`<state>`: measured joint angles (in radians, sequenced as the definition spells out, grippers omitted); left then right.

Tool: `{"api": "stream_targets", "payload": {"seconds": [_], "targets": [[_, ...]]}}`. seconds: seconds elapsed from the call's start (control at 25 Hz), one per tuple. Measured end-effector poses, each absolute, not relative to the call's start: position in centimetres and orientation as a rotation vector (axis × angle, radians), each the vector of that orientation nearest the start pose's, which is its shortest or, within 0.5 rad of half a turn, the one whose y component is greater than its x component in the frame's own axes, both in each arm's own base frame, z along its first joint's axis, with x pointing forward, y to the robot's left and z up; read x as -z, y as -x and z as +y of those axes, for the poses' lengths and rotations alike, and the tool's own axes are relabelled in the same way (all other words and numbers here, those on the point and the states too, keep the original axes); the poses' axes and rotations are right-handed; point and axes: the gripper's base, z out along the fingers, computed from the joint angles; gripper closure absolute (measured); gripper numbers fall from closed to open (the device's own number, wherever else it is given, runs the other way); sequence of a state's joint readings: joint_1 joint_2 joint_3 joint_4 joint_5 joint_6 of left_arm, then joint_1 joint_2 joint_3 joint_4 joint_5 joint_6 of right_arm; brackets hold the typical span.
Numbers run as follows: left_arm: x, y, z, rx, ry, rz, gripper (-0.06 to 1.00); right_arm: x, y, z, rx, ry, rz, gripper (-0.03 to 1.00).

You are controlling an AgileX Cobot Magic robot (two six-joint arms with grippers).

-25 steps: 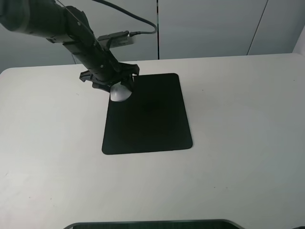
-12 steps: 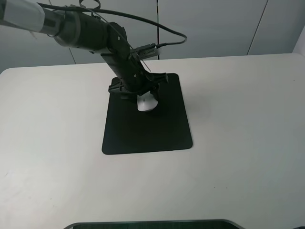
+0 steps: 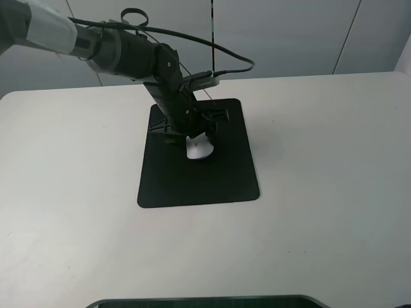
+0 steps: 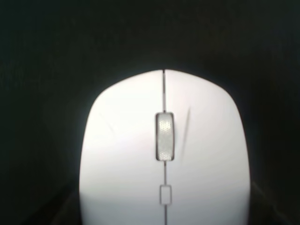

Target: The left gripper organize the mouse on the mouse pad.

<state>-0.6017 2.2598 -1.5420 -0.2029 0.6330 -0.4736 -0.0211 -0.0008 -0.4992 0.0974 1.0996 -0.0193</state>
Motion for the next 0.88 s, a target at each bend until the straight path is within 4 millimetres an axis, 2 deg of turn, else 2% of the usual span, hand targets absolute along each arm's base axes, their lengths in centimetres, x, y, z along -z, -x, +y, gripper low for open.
{"api": "stream_targets", "payload": {"seconds": [0.2, 0.32, 0.56, 0.68, 0.88], "targets": [[-10.1, -36.7, -26.7, 0.418, 0.074, 2.926, 0.35, -27.4, 0.7, 0.8, -0.093, 0.005, 2.080, 0.28], [-10.1, -36.7, -26.7, 0.419, 0.078, 2.924, 0.22, -27.4, 0.7, 0.8, -0.093, 0.005, 2.080, 0.28], [-10.2, -36.7, -26.6, 0.387, 0.038, 2.915, 0.20, -27.4, 0.7, 0.8, -0.093, 0.005, 2.080, 0.28], [-11.2, -36.8, -26.5, 0.381, 0.014, 2.894, 0.20, -27.4, 0.7, 0.8, -0.093, 0.005, 2.080, 0.28], [-14.8, -36.9, -25.9, 0.385, -0.060, 2.816, 0.20, -27.4, 0.7, 0.8, -0.093, 0.005, 2.080, 0.28]]}}
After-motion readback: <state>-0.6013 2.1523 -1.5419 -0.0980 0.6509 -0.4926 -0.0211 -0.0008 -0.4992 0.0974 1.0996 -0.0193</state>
